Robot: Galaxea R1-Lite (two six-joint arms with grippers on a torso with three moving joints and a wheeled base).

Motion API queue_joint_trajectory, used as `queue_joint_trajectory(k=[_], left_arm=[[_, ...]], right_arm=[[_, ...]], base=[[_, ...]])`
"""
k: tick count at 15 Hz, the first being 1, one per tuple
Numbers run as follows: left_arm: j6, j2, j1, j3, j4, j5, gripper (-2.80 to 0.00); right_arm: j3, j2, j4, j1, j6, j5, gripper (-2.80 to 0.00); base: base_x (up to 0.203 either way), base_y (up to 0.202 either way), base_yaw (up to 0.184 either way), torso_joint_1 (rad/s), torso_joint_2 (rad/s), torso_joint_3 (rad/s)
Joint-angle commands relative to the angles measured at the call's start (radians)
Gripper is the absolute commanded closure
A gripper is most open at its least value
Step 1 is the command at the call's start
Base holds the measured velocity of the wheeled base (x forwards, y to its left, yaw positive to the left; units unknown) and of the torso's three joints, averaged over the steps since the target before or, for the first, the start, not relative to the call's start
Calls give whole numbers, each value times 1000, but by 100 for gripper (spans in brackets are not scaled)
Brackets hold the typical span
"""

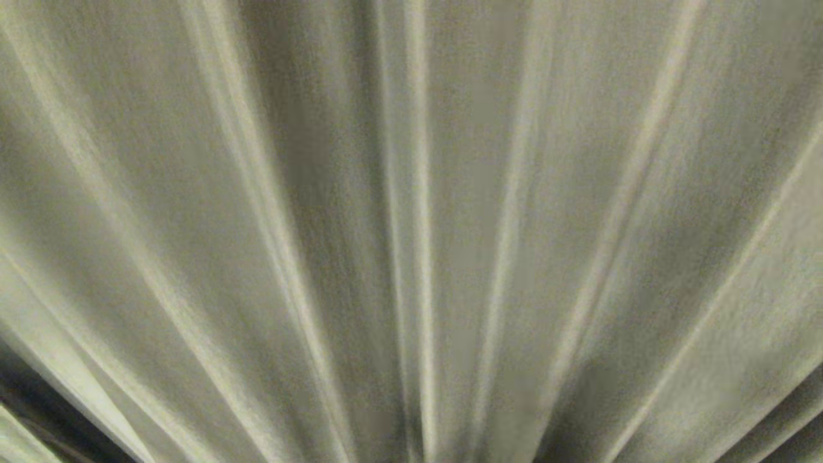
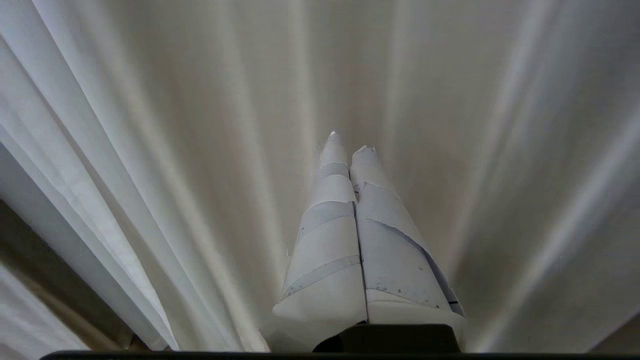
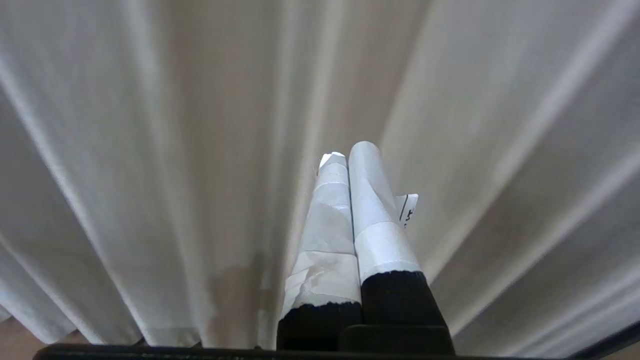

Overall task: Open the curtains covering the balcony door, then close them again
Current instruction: Close the outer curtains on both sides

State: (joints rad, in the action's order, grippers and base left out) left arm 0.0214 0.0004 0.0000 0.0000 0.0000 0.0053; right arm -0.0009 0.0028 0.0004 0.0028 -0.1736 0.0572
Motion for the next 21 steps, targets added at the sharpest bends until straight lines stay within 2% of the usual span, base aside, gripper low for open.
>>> queue_joint_trajectory(k=[1, 21], left_arm=[[0, 0, 0, 0, 0, 0, 0], [0, 0, 0, 0, 0, 1, 0]], right_arm=[[0, -1, 0, 0, 0, 1, 0], [-1, -1, 1, 0, 0, 1, 0]], base=[[0, 0, 0, 0, 0, 0], [0, 0, 0, 0, 0, 0]])
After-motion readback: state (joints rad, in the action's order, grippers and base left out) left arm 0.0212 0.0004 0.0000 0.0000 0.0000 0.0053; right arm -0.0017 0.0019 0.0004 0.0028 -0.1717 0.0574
